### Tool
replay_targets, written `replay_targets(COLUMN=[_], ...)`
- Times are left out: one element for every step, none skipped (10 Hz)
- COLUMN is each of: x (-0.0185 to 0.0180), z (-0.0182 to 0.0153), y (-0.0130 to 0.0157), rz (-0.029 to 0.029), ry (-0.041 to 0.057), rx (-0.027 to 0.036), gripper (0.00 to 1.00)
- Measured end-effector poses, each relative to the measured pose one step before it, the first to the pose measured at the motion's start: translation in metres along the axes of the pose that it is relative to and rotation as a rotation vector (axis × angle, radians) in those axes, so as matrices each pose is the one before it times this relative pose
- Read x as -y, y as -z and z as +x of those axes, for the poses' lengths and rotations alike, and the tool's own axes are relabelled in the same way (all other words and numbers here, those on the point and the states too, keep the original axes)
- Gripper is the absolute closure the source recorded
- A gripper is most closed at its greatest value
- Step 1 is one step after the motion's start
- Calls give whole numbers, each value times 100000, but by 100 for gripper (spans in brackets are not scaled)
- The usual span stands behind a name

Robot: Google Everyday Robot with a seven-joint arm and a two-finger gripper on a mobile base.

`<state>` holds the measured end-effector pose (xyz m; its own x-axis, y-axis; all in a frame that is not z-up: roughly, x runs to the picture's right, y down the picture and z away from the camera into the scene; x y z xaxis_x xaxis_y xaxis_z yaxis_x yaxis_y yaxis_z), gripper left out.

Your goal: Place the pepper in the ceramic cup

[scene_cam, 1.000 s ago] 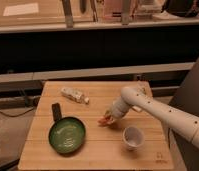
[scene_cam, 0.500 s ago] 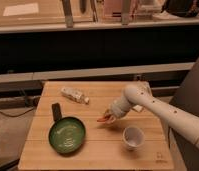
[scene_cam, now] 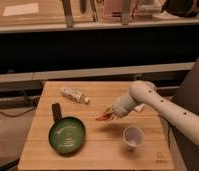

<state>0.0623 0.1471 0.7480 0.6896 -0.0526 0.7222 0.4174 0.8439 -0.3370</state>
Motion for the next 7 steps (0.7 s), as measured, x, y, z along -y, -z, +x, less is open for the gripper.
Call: replay_targets(x=[-2,-120,-129,-222,-165,-241,-308], z=[-519,-472,-765,-393,-315,-577,-193], y=[582,522,962,649,497,815,430], rz=[635,635,1003,565,324,400,292], ry=[-11,-158,-350,-815,-528,-829,-916], rx=[624,659,876,564,410,638,436], gripper=[100,100,100,100,100,100,100])
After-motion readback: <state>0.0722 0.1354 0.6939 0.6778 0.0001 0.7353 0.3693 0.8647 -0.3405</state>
